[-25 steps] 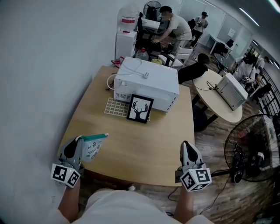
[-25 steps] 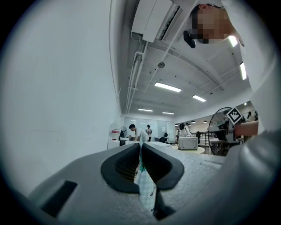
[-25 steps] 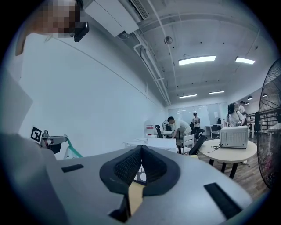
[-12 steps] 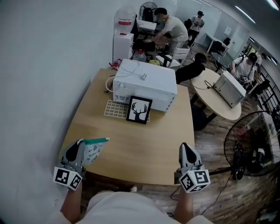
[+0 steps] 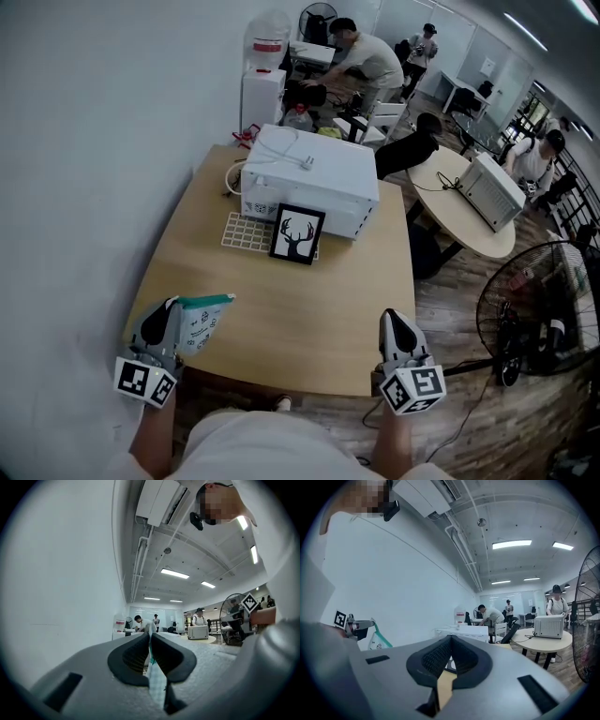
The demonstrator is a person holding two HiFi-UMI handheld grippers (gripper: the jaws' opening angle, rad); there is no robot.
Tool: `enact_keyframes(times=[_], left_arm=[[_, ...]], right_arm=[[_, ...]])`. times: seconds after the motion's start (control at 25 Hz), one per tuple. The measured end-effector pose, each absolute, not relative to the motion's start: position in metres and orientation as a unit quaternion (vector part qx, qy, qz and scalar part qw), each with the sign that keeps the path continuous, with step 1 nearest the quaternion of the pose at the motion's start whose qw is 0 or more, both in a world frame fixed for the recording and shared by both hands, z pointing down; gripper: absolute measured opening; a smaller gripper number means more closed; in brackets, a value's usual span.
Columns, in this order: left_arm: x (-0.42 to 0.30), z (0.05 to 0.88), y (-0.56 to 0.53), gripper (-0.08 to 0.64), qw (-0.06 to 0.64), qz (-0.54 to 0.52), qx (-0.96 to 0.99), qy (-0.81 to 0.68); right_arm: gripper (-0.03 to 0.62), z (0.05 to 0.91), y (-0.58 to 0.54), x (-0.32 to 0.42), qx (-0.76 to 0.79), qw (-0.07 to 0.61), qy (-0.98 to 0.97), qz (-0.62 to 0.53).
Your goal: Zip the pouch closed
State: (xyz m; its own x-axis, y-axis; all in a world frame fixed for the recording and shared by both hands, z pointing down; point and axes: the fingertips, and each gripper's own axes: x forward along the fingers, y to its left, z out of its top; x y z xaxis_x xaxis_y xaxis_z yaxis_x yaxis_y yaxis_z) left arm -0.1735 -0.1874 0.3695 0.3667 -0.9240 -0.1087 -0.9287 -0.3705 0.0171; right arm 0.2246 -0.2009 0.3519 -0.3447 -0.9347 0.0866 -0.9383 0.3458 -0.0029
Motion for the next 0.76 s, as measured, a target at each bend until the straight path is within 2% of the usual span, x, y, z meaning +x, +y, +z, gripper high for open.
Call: enact_keyframes(times=[0.76], left_arm=[[-0.1689,0.3649,-0.1877,0.028,0.035,0.051,-0.825,0.562]], right_arm=[[0.000,0.3568,-0.2081,0.2206,0.565,0.024,-0.825,0.025]])
